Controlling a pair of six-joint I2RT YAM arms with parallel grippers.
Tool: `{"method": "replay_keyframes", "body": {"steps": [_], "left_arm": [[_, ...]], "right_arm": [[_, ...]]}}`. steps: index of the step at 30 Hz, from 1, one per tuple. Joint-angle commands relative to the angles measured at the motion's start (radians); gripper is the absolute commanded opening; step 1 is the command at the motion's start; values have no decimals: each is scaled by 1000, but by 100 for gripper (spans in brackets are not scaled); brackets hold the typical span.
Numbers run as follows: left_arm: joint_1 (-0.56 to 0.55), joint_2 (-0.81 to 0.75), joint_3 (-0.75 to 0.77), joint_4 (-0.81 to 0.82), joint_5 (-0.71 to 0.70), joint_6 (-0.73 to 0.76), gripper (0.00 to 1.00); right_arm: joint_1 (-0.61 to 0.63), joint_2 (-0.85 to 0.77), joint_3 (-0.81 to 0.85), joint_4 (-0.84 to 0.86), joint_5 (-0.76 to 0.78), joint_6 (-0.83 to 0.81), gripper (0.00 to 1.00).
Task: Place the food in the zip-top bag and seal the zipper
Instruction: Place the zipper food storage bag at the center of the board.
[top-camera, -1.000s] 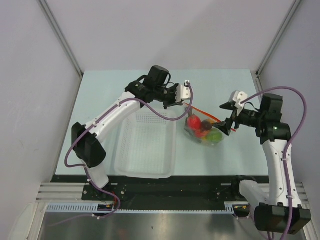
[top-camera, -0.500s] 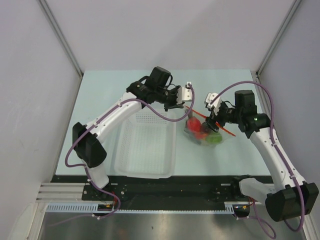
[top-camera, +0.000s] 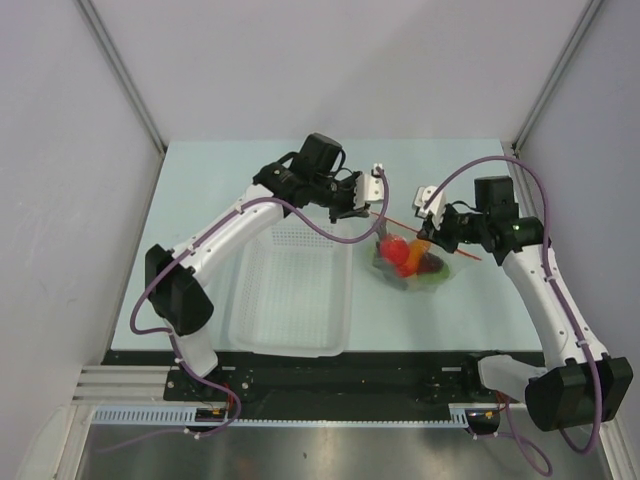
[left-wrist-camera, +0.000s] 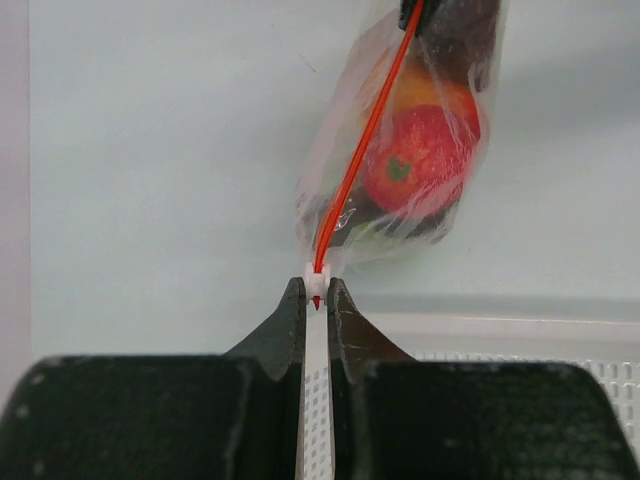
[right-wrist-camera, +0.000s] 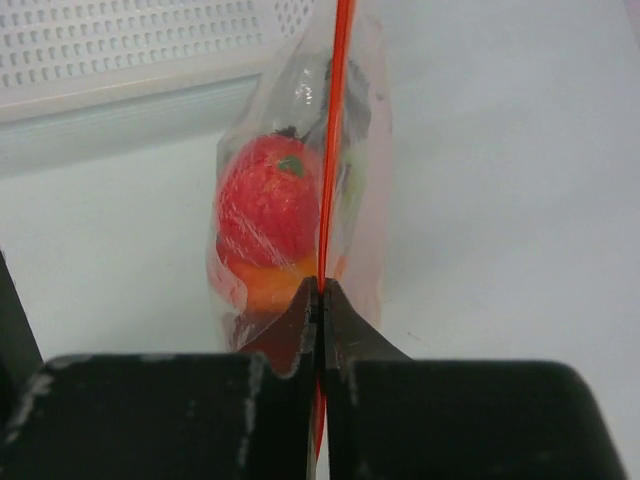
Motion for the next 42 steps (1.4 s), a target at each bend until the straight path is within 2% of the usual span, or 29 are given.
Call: {"method": "replay_keyframes", "body": {"steps": [1, 3, 4, 6, 7, 8, 13, 17, 22, 26, 29, 31, 35, 37, 42], "left_arm": [[43, -16, 21, 18, 13, -12, 11], [46, -20, 21, 21, 18, -24, 20], [46, -21, 21, 27, 19, -46, 44], [46, -32, 18, 63, 16, -87, 69], [46, -38, 15, 79, 6, -136, 90], [46, -46, 10, 108, -1, -159, 98], [59, -93, -19, 136, -11, -234, 100], [101, -112, -51, 147, -13, -257, 100], [135, -128, -80, 155, -21, -280, 100], [152, -151, -105, 156, -39, -282, 100], [170, -180, -143, 169, -54, -297, 100], [178, -196, -180, 181, -67, -314, 100], [198, -245, -255, 199, -80, -343, 100], [200, -276, -301, 205, -85, -365, 100], [201, -342, -413, 228, -88, -431, 100]], "right_arm": [[-76, -37, 50, -24, -37, -7, 0], [-94, -35, 59, -11, -47, 9, 0], [-108, -31, 70, 1, -51, 24, 0], [-122, -20, 78, 25, -51, 41, 0], [-145, -12, 84, 62, -48, 61, 0], [-157, -5, 87, 79, -43, 69, 0], [-277, 78, 157, 241, -11, 78, 0], [-380, 237, 318, 311, -32, 86, 0], [-397, 357, 406, 388, -43, -11, 0], [-383, 416, 422, 320, -28, -155, 0], [-366, 402, 319, 208, -26, -279, 0], [-345, 367, 172, 142, -2, -373, 0], [-322, 322, -93, 124, 40, -402, 0], [-283, 305, -166, 93, 101, -439, 0], [-207, 206, -263, -20, 70, -459, 0]]}}
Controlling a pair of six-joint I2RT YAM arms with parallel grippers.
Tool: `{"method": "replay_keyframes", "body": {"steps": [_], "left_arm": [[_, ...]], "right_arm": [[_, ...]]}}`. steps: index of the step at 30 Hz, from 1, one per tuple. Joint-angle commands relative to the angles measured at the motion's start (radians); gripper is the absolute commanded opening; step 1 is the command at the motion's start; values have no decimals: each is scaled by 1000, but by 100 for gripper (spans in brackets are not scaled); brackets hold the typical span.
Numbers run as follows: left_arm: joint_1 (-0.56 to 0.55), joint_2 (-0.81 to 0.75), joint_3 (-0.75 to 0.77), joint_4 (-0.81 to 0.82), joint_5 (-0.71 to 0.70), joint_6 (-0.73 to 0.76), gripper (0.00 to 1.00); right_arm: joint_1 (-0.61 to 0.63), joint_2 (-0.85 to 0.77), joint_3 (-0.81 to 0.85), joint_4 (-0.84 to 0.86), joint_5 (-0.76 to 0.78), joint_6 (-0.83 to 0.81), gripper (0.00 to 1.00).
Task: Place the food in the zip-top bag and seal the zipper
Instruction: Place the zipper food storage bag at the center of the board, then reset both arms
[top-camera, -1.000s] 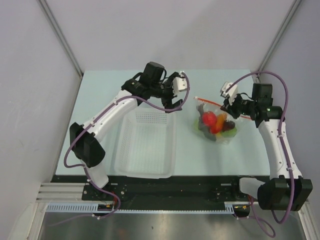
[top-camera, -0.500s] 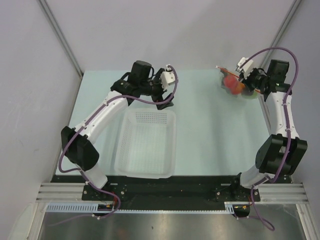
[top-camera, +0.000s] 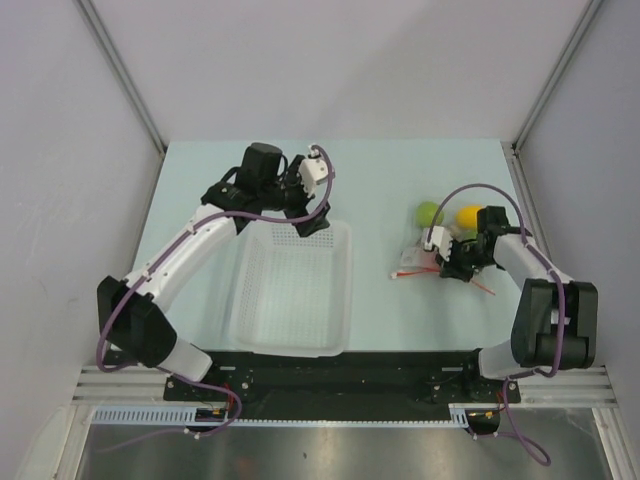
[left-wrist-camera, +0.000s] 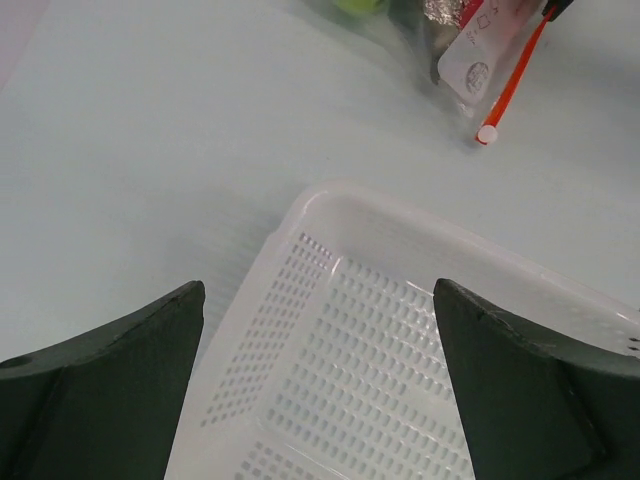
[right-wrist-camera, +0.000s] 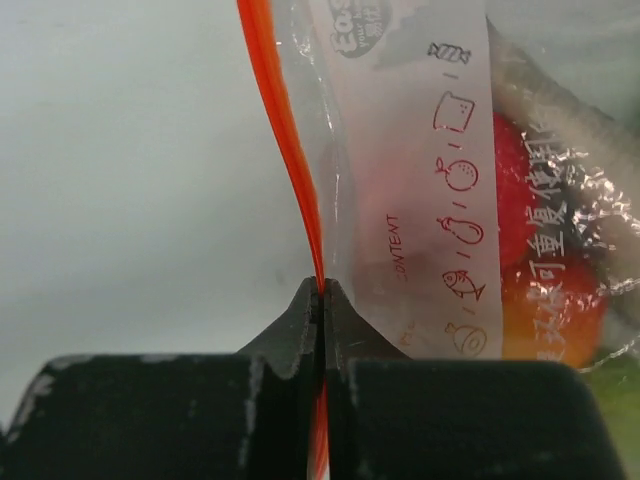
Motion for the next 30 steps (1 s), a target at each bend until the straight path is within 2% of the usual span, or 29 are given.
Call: {"method": "replay_keyframes", "body": {"steps": [1, 3, 5, 8, 9, 12, 13, 15, 18, 21, 22, 25, 30], "left_arm": [[9, -99, -81, 47, -6, -91, 100], [15, -117, -109, 44, -8, -119, 100], [40, -146, -118, 36, -6, -145, 100], [110, -172, -117, 13, 38, -192, 100], [135, -175, -108, -3, 78, -203, 100], [218, -183, -76, -46, 98, -241, 100], [250, -182, -65, -60, 96, -253, 100], [281, -162, -18, -130, 90, -281, 100], [356, -104, 79, -276, 95, -304, 100], [466, -77, 124, -364, 164, -312, 100], [542, -80, 119, -364, 214, -315, 100], [658, -93, 99, -353, 228, -353, 100], [735, -129, -24, -349, 152, -315, 100]], "right_arm": [[63, -125, -24, -96, 9, -73, 0], [86, -157, -66, -97, 44, -93, 0], [92, -176, -78, -111, 59, -96, 6], [92, -222, -51, -140, 29, -61, 39], [92, -246, -19, -160, 18, -25, 56], [92, -297, 44, -198, -34, 44, 78], [92, -333, 61, -203, -48, 69, 82], [92, -367, 91, -200, -85, 123, 86], [92, -407, 161, -146, -108, 306, 90], [92, -400, 238, -58, -74, 537, 91], [92, -375, 274, -38, -41, 645, 91], [92, -329, 319, 16, 48, 796, 91], [20, -239, 283, 56, 53, 960, 93]]}}
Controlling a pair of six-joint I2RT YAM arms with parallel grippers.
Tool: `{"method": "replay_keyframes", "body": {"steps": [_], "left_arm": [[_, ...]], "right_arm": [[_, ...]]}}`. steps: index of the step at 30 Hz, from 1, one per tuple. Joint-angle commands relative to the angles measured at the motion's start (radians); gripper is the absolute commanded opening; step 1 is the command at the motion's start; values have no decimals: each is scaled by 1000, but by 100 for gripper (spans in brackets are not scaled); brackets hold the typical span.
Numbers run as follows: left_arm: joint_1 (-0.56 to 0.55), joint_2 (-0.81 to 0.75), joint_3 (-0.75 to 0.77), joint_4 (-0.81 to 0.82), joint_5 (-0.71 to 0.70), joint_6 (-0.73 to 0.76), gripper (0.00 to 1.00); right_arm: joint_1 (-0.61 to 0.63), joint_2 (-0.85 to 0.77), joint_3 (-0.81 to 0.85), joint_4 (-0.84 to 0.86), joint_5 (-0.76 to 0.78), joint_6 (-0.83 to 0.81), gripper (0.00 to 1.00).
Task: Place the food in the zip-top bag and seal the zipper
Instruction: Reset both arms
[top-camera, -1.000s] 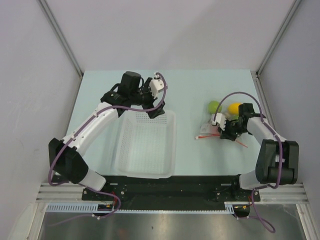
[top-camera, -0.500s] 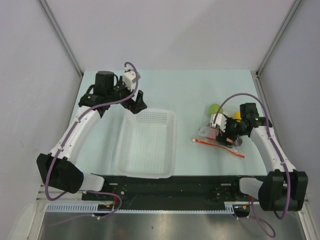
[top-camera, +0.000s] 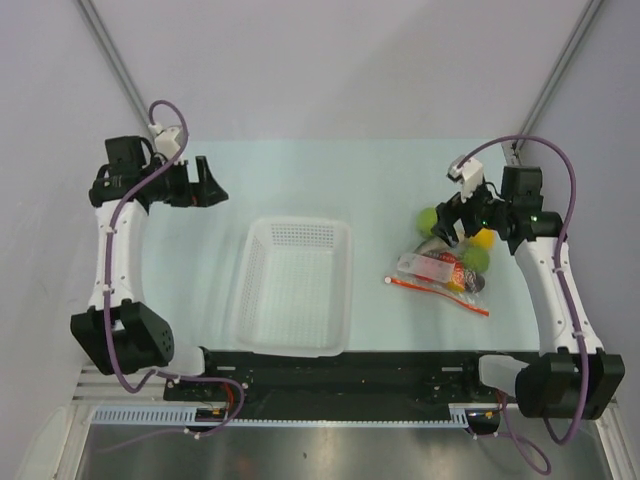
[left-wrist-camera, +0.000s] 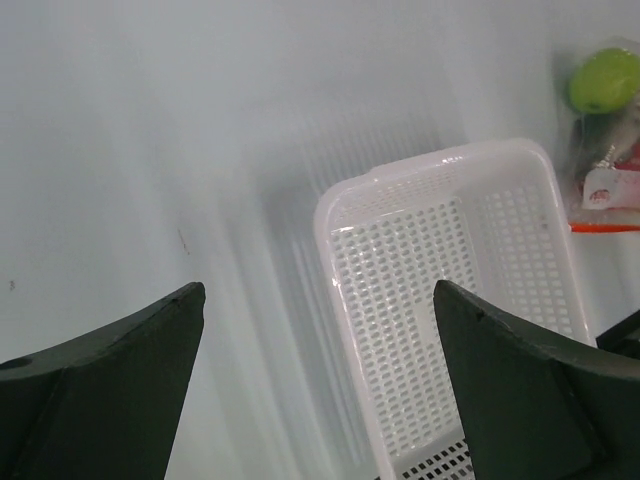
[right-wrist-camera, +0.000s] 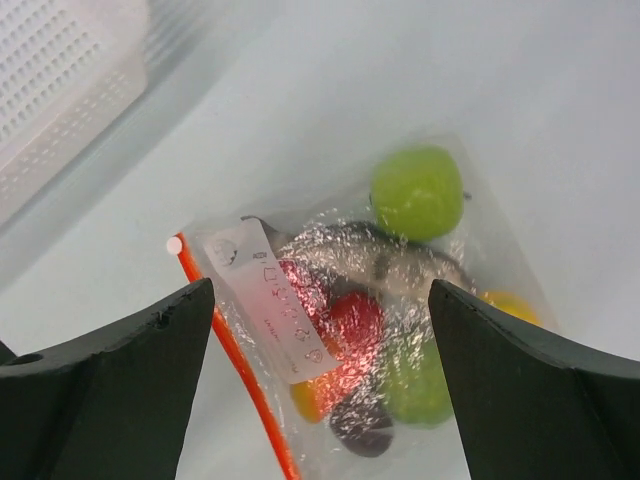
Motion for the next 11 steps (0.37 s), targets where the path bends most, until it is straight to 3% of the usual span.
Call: {"method": "replay_keyframes", "body": {"steps": [1, 6, 11], "left_arm": [[23, -60, -122, -16, -39, 8, 100], [24, -141, -285, 63, -111, 23, 100], [24, -155, -281, 74, -136, 19, 100]], "right_arm": [[-57, 73, -24, 57, 51, 251, 94], [-99, 138, -90, 60, 62, 340, 96], [-113, 149, -72, 65, 52, 359, 97]]}}
